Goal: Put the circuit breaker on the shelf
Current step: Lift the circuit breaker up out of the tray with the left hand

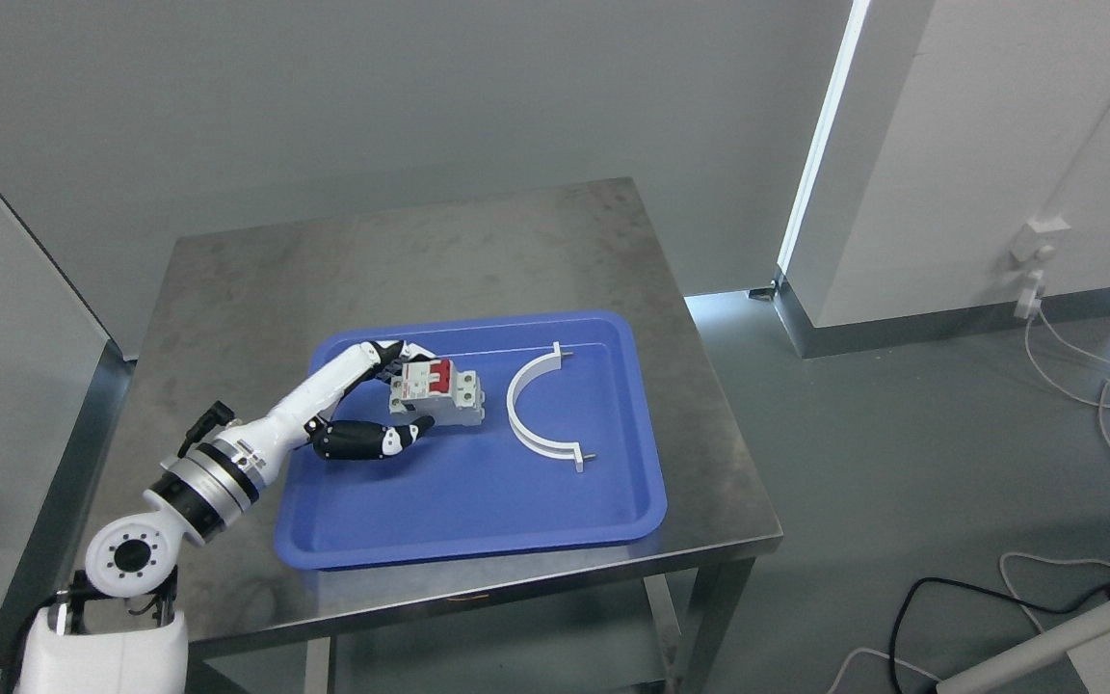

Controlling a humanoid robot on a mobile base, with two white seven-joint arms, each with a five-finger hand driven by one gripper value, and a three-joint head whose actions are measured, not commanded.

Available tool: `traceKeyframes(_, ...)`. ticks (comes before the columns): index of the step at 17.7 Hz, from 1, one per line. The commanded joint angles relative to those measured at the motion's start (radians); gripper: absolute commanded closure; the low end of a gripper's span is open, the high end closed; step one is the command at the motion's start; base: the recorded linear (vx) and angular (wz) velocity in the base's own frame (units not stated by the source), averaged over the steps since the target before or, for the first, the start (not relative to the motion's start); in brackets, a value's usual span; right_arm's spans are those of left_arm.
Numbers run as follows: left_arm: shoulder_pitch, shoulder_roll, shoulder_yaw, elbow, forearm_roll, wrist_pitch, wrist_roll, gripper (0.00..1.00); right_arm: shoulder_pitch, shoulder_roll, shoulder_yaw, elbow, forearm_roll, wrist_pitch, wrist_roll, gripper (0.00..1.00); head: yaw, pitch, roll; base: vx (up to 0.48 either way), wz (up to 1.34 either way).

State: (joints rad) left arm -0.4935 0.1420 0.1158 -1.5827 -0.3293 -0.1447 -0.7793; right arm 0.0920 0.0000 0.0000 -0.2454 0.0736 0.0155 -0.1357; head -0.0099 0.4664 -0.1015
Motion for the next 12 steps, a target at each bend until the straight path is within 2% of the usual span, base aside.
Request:
traceKeyframes(1, -0.045, -0.125, 0.188, 0.018, 0.186, -0.053, 0.310, 0.89, 0.000, -0.017, 0.020, 0.000, 0.000, 0.063, -0.001, 0.00, 0.0000, 0.000, 0.000, 0.000, 0.00)
traceKeyframes(2, -0.040, -0.125, 0.186, 0.018, 0.212, -0.059, 0.466, 0.88, 0.000, -0.017, 0.020, 0.000, 0.000, 0.063, -0.001, 0.00, 0.0000, 0.000, 0.000, 0.000, 0.00)
traceKeyframes(4, -0.025, -0.125, 0.182, 0.016, 0.220, -0.085, 0.647, 0.88, 0.000, -0.017, 0.020, 0.000, 0.000, 0.063, -0.001, 0.00, 0.0000, 0.000, 0.000, 0.000, 0.00)
traceKeyframes(6, -0.005, -0.125, 0.180, 0.003, 0.220, -0.139, 0.657, 0.88, 0.000, -0.017, 0.020, 0.000, 0.000, 0.063, -0.001, 0.00, 0.0000, 0.000, 0.000, 0.000, 0.00)
traceKeyframes(12, 0.062, -0.125, 0.186, -0.056, 0.220, -0.130, 0.640, 0.88, 0.000, -0.017, 0.020, 0.000, 0.000, 0.063, -0.001, 0.00, 0.0000, 0.000, 0.000, -0.058, 0.00)
